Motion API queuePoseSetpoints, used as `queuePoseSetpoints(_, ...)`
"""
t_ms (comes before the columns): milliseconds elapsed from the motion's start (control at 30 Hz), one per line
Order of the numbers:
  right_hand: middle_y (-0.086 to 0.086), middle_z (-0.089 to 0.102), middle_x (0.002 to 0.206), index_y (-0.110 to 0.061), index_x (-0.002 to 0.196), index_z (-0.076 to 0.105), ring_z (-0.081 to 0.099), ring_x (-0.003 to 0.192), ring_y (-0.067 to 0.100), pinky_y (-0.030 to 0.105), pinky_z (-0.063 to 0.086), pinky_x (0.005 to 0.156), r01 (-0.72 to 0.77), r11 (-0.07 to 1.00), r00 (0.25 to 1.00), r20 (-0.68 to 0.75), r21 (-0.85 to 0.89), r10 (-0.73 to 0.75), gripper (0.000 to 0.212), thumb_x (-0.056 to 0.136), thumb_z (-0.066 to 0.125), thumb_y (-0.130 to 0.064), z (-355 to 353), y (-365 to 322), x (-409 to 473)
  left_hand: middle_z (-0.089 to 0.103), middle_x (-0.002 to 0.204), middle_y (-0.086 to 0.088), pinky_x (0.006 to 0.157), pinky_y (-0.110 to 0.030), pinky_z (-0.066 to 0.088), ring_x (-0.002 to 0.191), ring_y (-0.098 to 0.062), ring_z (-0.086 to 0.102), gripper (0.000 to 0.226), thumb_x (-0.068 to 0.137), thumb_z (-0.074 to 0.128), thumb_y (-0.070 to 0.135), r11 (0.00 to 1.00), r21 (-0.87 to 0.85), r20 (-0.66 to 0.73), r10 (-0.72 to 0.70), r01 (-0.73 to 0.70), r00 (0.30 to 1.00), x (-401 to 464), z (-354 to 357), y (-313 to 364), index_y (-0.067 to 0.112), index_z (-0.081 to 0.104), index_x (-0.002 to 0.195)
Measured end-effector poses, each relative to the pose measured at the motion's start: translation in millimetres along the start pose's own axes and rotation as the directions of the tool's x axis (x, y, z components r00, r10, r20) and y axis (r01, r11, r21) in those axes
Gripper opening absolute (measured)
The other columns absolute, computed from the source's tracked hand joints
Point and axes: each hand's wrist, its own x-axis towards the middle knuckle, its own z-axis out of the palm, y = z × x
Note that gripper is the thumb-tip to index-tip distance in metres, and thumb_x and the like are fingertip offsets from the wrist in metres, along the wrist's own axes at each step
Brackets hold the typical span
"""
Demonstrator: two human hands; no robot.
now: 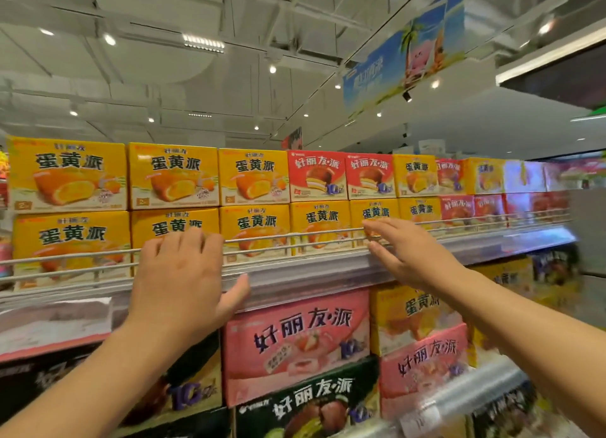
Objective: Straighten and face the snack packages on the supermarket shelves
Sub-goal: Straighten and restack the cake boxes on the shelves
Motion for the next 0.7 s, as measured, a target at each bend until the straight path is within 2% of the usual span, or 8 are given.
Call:
queuePoseSetpoints(67, 0.001, 0.051, 0.140, -0.022, 0.144, 0.043, 0.042, 0.128, 0.019, 0.029, 0.032, 0.105, 0.065, 0.998, 0.998, -0.014, 0.026, -0.065, 0.048, 0.099, 0.046, -0.038, 4.2, 12.0, -0.7, 0.055, 0.082, -0.014, 0.073, -0.043, 0.039, 0.076, -0.032, 0.053, 0.068, 0.077, 0.032, 0.064, 0.997, 0.031, 0.013, -0.072, 0.071, 0.997, 5.0, -3.7, 21.4, 0.006, 0.061, 0.094)
queuePoseSetpoints(167, 0.005, 0.053, 0.134, -0.022, 0.145, 0.042, 0.043, 0.123, 0.023, 0.037, 0.035, 0.103, 0.127, 0.991, 0.992, -0.035, 0.045, -0.125, 0.051, 0.097, 0.048, -0.038, 10.6, 26.0, 0.4, 0.061, 0.112, -0.016, 0.095, -0.051, 0.039, 0.103, -0.035, 0.057, 0.074, 0.080, 0.034, 0.060, 1.000, 0.009, -0.024, -0.025, 0.025, 0.999, 14.2, -2.9, 69.1, 0.006, 0.057, 0.124)
queuePoseSetpoints(267, 0.004, 0.055, 0.128, -0.023, 0.143, 0.046, 0.045, 0.119, 0.023, 0.038, 0.036, 0.100, 0.155, 0.985, 0.985, -0.091, 0.078, -0.148, 0.051, 0.094, 0.051, -0.039, 16.6, 30.7, 0.2, 0.045, 0.141, -0.009, 0.113, -0.048, 0.025, 0.133, -0.027, 0.038, 0.078, 0.087, 0.033, 0.059, 1.000, -0.022, 0.025, 0.020, -0.020, 0.999, 32.4, -0.8, 114.8, 0.012, 0.029, 0.150)
queuePoseSetpoints(367, 0.001, 0.057, 0.123, -0.024, 0.138, 0.051, 0.045, 0.116, 0.021, 0.037, 0.032, 0.099, 0.138, 0.981, 0.978, -0.172, 0.135, -0.114, 0.050, 0.091, 0.054, -0.038, 25.2, 29.5, -1.2, 0.030, 0.153, -0.004, 0.119, -0.046, 0.012, 0.143, -0.023, 0.022, 0.080, 0.090, 0.033, 0.059, 1.000, -0.007, 0.062, 0.015, -0.014, 0.998, 48.6, 5.5, 143.7, 0.014, 0.015, 0.154)
queuePoseSetpoints(433, 0.000, 0.057, 0.121, -0.025, 0.136, 0.053, 0.046, 0.115, 0.020, 0.037, 0.031, 0.100, 0.123, 0.978, 0.975, -0.203, 0.172, -0.087, 0.049, 0.089, 0.054, -0.038, 28.0, 29.4, 0.0, 0.032, 0.152, -0.003, 0.119, -0.046, 0.010, 0.143, -0.022, 0.024, 0.081, 0.090, 0.032, 0.059, 1.000, -0.006, 0.086, -0.020, 0.021, 0.996, 51.5, 10.7, 154.3, 0.013, 0.015, 0.154)
queuePoseSetpoints(500, -0.001, 0.057, 0.121, -0.025, 0.135, 0.054, 0.047, 0.115, 0.020, 0.038, 0.031, 0.102, 0.138, 0.971, 0.972, -0.216, 0.194, -0.095, 0.050, 0.088, 0.053, -0.040, 28.3, 31.1, 1.1, 0.046, 0.142, -0.004, 0.118, -0.048, 0.016, 0.134, -0.024, 0.038, 0.080, 0.087, 0.029, 0.060, 0.998, -0.021, 0.056, -0.052, 0.053, 0.997, 49.6, 13.0, 160.2, 0.011, 0.029, 0.151)
queuePoseSetpoints(633, -0.001, 0.061, 0.120, -0.019, 0.133, 0.057, 0.052, 0.113, 0.021, 0.038, 0.038, 0.098, 0.271, 0.949, 0.952, -0.188, 0.162, -0.240, 0.047, 0.090, 0.051, -0.037, 23.1, 48.6, 6.1, 0.064, 0.116, -0.005, 0.105, -0.048, 0.034, 0.110, -0.027, 0.057, 0.069, 0.080, 0.035, 0.056, 0.991, -0.081, -0.037, -0.106, 0.102, 0.994, 53.5, 17.1, 164.3, 0.012, 0.059, 0.128)
queuePoseSetpoints(700, 0.002, 0.066, 0.113, -0.016, 0.126, 0.062, 0.055, 0.108, 0.021, 0.036, 0.041, 0.093, 0.239, 0.945, 0.960, -0.201, 0.223, -0.195, 0.038, 0.092, 0.053, -0.030, 18.9, 68.5, 12.4, 0.066, 0.103, -0.004, 0.097, -0.046, 0.038, 0.099, -0.028, 0.059, 0.063, 0.079, 0.039, 0.055, 0.989, -0.087, -0.070, -0.123, 0.117, 0.990, 56.8, 20.5, 165.5, 0.012, 0.063, 0.118)
